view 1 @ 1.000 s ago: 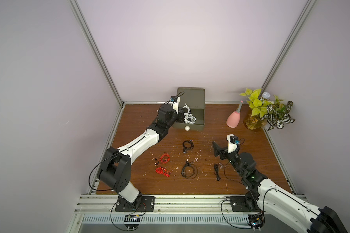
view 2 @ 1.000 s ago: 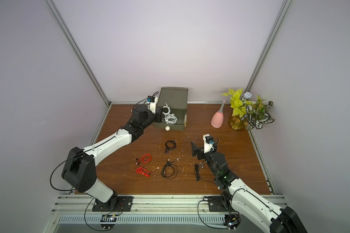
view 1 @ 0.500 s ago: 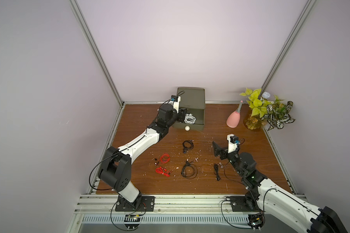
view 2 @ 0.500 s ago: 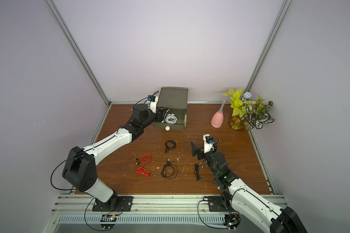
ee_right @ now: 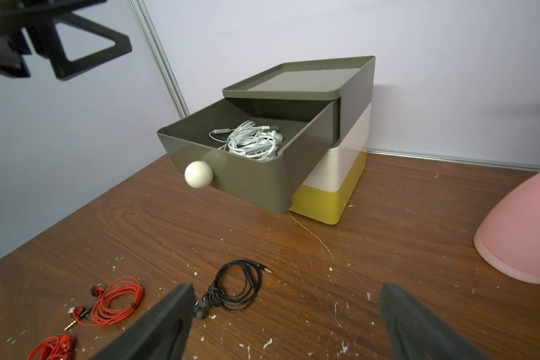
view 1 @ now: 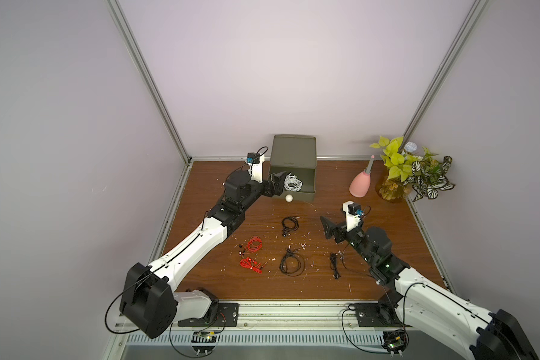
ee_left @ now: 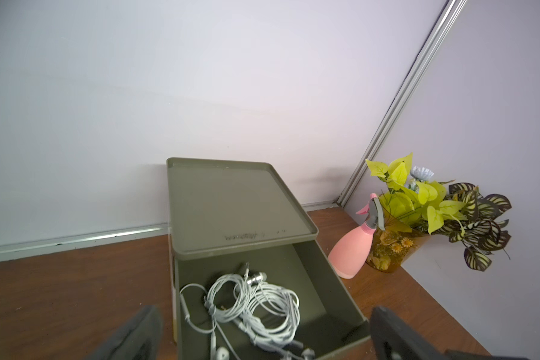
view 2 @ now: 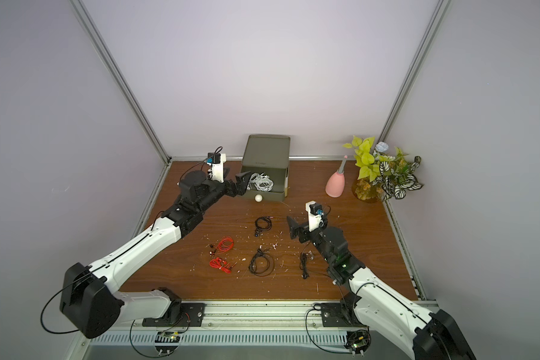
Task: Place the wired earphones into the drawer by color
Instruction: Place the wired earphones in the drawer, then close the drawer in the storage box.
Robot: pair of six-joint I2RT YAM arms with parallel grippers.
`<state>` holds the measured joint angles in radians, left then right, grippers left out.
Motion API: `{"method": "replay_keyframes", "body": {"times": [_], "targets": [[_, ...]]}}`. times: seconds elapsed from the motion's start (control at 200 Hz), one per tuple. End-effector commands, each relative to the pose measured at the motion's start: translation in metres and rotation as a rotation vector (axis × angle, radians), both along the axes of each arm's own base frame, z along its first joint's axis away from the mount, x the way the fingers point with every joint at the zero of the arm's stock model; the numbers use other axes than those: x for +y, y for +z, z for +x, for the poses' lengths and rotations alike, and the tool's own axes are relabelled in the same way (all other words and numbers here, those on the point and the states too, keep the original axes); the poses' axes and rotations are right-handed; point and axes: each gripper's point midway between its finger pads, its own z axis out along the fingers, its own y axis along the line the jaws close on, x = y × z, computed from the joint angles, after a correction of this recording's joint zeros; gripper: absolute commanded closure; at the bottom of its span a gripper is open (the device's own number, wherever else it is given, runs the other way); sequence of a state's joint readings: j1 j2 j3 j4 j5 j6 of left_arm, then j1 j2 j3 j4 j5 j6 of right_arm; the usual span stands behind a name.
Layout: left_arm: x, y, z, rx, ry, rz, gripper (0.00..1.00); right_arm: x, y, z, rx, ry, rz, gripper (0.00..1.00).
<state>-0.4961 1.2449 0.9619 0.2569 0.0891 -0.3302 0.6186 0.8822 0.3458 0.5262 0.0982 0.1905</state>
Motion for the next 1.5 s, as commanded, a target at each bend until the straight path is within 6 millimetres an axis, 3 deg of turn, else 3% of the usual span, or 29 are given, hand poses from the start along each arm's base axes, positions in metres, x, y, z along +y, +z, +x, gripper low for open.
{"method": "replay_keyframes", "body": {"times": [0.0,0.365,0.771,1.051,1.496], "targets": [[0.018,-0.012,-0.014,0.011,0.041,-0.005,0.01,0.009,0.022,0.009,-0.036,0.016,0.043,0.01],[0.061,-0.075,-0.069,-0.019,0.116,-0.038,0.01,0.017,0.027,0.045,-0.071,-0.067,0.004,0.01],[0.069,-0.127,-0.085,-0.052,0.109,-0.004,0.01,0.040,0.033,0.066,-0.232,-0.045,-0.118,0.01],[0.070,-0.134,-0.086,-0.045,0.110,0.017,0.01,0.053,0.034,0.080,-0.297,-0.052,-0.176,0.01],[0.072,-0.133,-0.088,-0.053,0.116,0.021,0.01,0.053,0.034,0.107,-0.272,-0.139,-0.184,0.01]]}}
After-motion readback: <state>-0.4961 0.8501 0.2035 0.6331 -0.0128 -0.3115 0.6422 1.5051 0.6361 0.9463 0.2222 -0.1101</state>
